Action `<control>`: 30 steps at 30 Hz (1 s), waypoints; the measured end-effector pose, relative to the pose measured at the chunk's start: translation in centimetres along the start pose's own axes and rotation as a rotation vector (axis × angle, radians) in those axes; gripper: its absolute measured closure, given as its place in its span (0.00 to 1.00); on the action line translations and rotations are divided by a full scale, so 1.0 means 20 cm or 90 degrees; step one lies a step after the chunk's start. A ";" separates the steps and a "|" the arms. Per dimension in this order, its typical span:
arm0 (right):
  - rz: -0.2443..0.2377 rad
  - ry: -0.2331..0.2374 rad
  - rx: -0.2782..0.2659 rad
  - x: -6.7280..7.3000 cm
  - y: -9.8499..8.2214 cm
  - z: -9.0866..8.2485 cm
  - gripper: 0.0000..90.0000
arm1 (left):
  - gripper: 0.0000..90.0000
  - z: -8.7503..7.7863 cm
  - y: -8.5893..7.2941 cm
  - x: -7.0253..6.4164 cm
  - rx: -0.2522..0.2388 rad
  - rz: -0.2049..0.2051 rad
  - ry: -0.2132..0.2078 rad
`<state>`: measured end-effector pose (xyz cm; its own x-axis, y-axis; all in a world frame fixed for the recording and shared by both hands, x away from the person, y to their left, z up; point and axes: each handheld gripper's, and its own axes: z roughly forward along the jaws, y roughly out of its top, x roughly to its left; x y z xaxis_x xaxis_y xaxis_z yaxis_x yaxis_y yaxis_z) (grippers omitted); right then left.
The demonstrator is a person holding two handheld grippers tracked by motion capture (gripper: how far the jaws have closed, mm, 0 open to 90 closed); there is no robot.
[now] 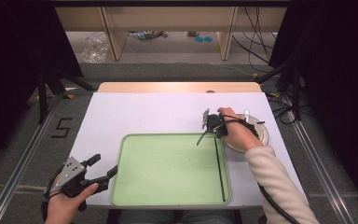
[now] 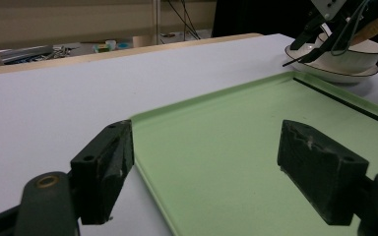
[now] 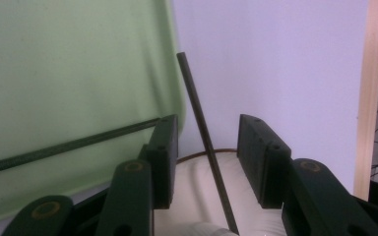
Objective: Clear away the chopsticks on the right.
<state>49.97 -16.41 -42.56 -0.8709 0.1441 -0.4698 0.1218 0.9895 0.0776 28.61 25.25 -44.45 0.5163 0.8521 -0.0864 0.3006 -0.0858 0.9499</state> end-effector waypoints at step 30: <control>-0.045 -0.114 -0.052 -0.05 -0.02 0.03 0.98 | 0.24 0.00 0.00 0.00 0.004 -0.001 0.001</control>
<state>51.16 -17.01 -42.68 -0.7766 0.0818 -0.6247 0.0187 0.9941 0.1069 28.60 25.29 -44.47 0.5146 0.8529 -0.0876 0.3066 -0.0877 0.9478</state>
